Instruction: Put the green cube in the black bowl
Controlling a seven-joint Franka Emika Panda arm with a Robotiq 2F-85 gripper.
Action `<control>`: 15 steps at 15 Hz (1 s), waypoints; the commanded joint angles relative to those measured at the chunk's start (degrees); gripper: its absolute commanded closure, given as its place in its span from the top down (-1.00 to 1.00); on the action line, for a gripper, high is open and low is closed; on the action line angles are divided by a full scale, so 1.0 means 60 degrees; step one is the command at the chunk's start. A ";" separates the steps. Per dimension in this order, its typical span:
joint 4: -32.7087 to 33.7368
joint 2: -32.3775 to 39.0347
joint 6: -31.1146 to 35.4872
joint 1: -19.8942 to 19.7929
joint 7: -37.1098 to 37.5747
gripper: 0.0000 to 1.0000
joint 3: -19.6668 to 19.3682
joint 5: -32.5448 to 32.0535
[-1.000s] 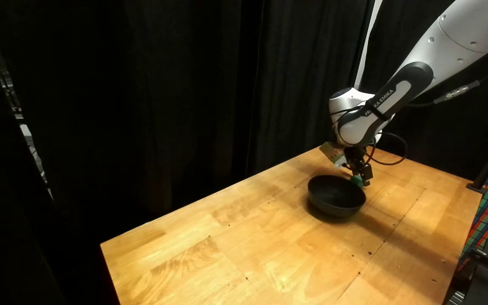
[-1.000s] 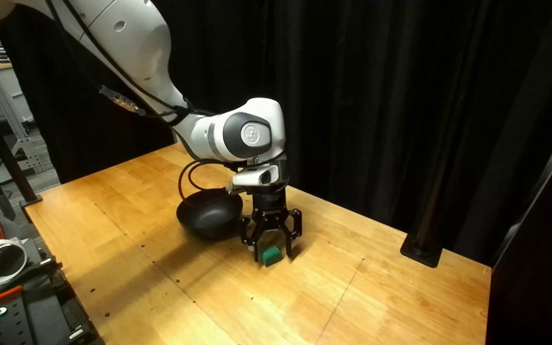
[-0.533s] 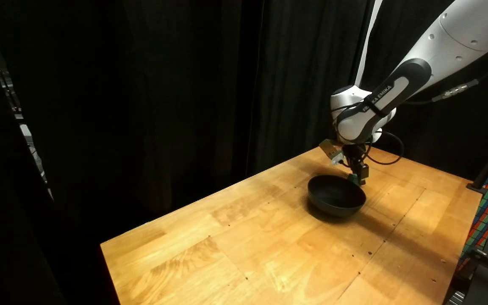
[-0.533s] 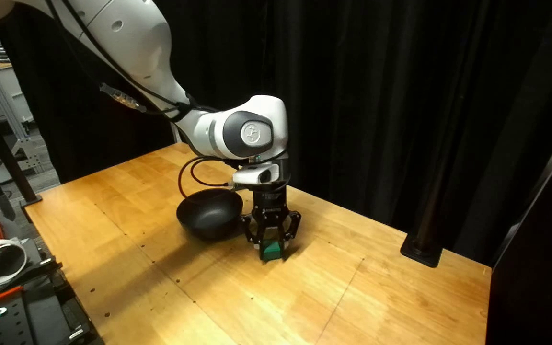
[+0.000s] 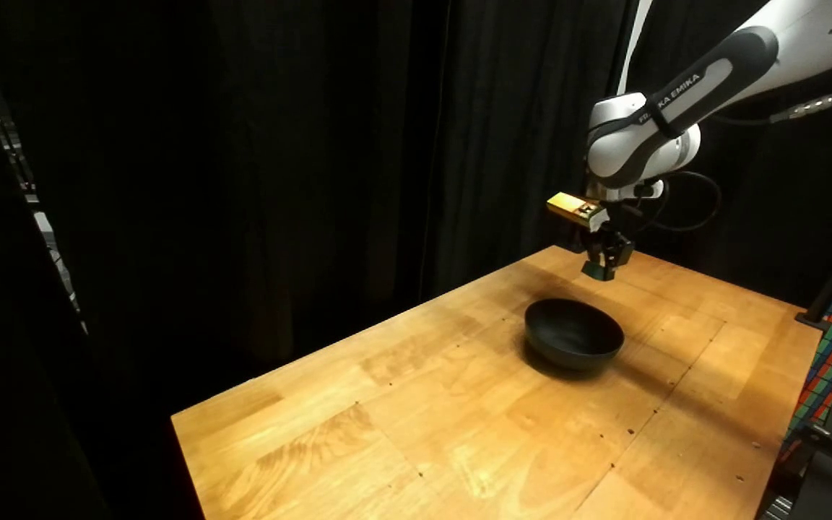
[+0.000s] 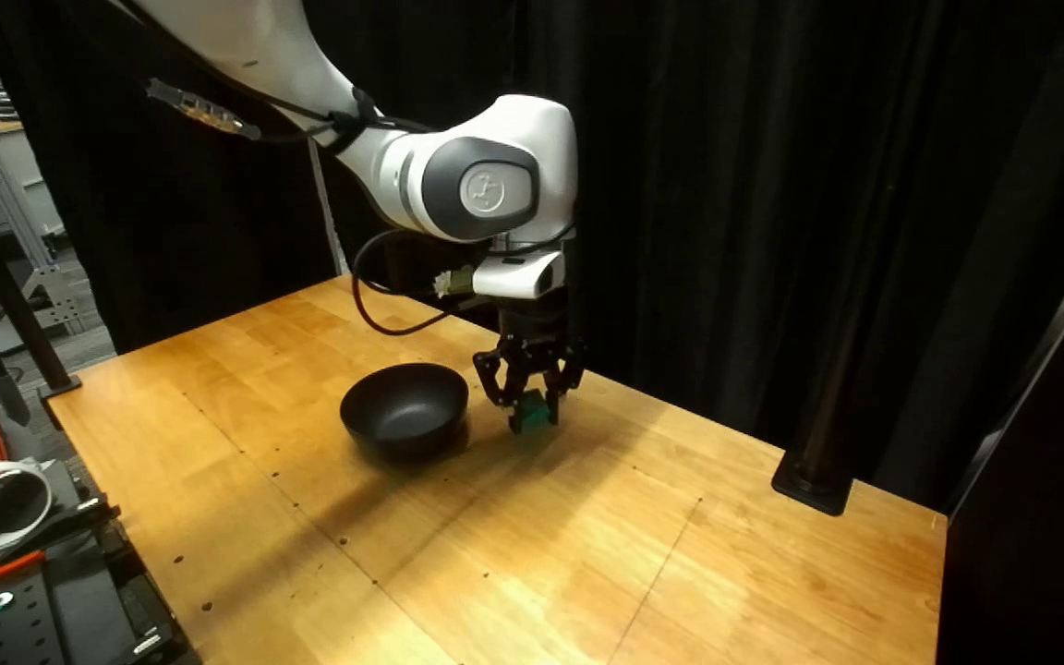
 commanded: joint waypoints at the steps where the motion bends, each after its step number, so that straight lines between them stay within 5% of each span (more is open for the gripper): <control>1: -0.0710 -0.0924 0.0168 -0.0258 -0.1681 -0.57 0.0696 0.1252; 7: -0.1263 -0.1591 -0.0896 -0.0088 -0.4154 -0.53 0.1511 0.3064; 8: -0.1335 -0.1680 -0.1314 0.0012 -0.4239 0.31 0.1436 0.3014; 13: -0.1549 -0.2298 -0.3425 0.0536 -0.4232 0.99 0.0917 0.1573; 15: -0.1832 -0.2749 -0.3523 0.0695 -0.4353 1.00 0.0845 0.0964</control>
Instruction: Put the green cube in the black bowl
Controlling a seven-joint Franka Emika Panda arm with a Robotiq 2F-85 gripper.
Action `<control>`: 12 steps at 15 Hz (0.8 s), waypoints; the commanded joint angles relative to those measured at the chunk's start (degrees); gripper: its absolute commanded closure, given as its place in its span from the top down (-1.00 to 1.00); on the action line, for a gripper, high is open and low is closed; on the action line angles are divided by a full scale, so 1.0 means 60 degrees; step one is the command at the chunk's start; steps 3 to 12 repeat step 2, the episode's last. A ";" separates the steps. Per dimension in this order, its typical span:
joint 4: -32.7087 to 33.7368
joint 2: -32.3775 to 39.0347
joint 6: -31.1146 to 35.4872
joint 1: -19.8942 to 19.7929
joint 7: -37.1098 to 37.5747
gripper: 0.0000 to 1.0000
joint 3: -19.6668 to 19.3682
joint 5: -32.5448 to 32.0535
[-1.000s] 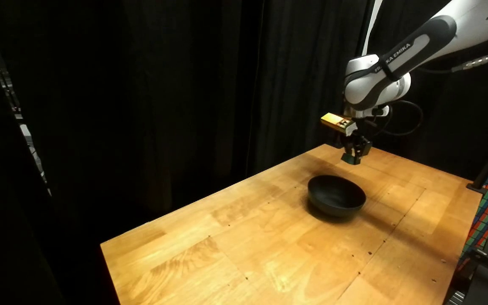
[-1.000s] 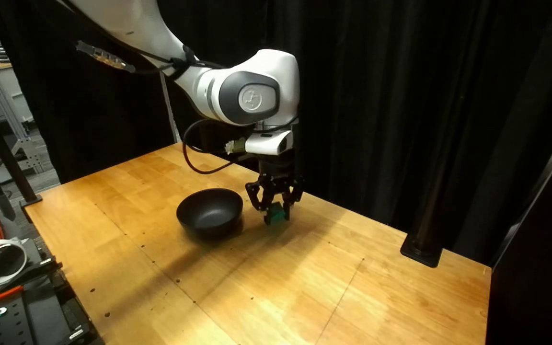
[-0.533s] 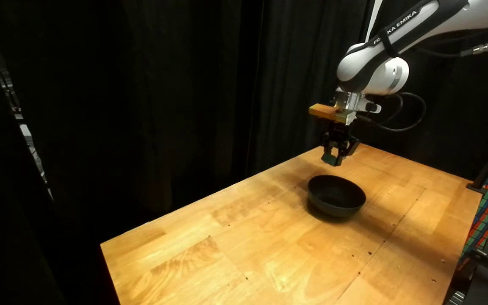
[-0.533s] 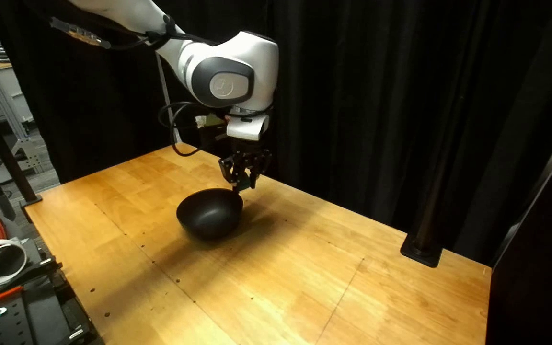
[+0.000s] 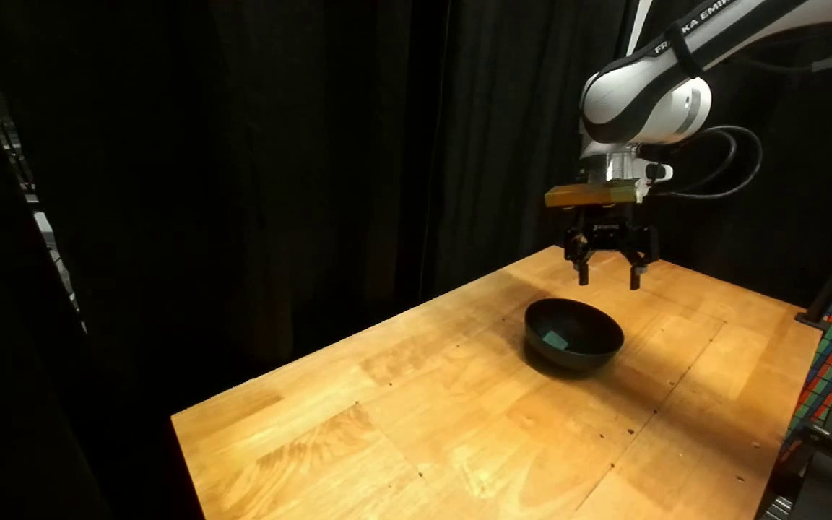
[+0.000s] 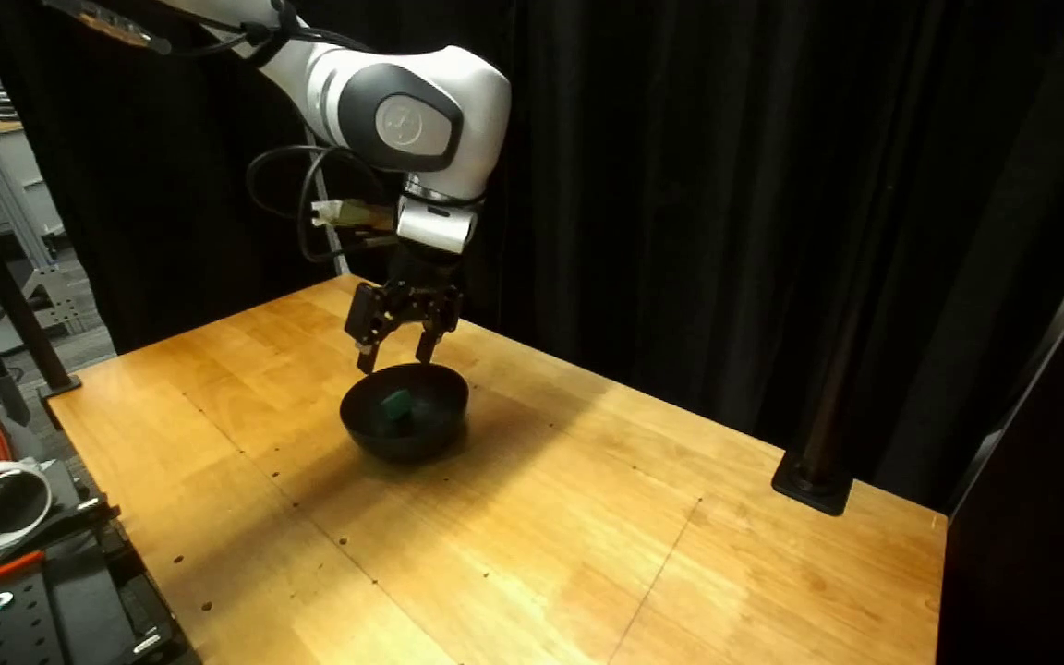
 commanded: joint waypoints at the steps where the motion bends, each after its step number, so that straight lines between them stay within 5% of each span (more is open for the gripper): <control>1: -0.0688 -0.1121 -0.0292 0.0377 -0.0286 1.00 -0.0250 -0.0846; 12: -0.0904 -0.1403 -0.0124 0.0379 -0.0174 1.00 -0.0244 -0.0829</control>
